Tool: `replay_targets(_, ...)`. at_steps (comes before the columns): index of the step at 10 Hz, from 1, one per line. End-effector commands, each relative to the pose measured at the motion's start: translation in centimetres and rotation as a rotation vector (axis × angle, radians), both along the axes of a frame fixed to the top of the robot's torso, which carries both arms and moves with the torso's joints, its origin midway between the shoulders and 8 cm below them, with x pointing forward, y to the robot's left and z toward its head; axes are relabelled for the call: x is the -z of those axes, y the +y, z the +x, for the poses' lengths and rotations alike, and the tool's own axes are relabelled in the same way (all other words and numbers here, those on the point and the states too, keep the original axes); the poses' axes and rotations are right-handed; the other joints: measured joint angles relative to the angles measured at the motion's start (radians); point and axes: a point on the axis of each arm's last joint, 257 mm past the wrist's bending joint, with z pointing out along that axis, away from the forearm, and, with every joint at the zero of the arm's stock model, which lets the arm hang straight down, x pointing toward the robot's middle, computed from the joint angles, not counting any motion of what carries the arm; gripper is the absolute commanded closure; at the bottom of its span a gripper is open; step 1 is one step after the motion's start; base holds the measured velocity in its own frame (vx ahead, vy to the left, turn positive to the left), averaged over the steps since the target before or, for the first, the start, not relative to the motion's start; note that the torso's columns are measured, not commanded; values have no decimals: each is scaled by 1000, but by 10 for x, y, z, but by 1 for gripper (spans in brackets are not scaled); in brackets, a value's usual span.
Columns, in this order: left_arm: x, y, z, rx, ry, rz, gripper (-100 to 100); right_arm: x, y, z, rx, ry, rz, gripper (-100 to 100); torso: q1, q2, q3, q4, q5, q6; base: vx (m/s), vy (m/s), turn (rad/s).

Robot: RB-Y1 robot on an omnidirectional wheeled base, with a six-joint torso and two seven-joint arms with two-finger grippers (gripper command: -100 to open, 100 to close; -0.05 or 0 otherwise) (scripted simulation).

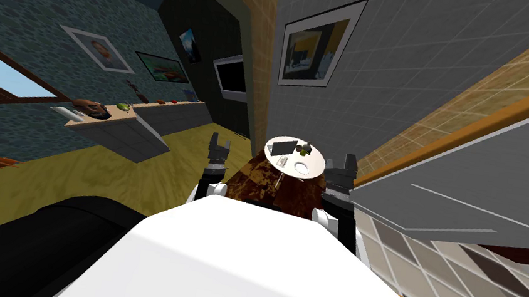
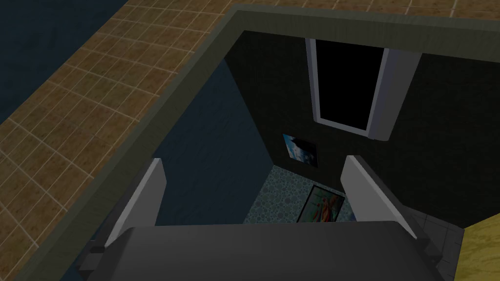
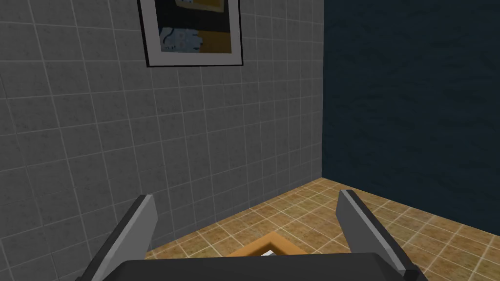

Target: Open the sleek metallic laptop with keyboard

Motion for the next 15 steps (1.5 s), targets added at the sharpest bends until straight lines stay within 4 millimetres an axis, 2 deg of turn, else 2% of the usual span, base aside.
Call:
replay_targets(1, 0, 0, 0, 0, 0, 0, 0, 0, 0, 0, 0, 0, 0, 0, 0, 40, -82, 41, 0, 0, 0, 0, 0)
replay_targets(9, 0, 0, 0, 0, 0, 0, 0, 0, 0, 0, 0, 0, 0, 0, 0, 618, -1234, 617, 0, 0, 0, 0, 0)
replay_targets(10, 0, 0, 0, 0, 0, 0, 0, 2, 7, 4, -8, 16, -65, -100, 0, 691, -1382, 691, 0, 0, 29, 16, -10)
replay_targets(12, 0, 0, 0, 0, 0, 0, 0, 6, 14, 10, -7, 33, -140, -100, 2, 733, -1472, 733, 1, 0, 42, 36, -15)
replay_targets(15, 0, 0, 0, 0, 0, 0, 0, 14, 26, 20, 7, 59, -281, -100, 0, 737, -1477, 738, 0, 0, 70, 49, -21)
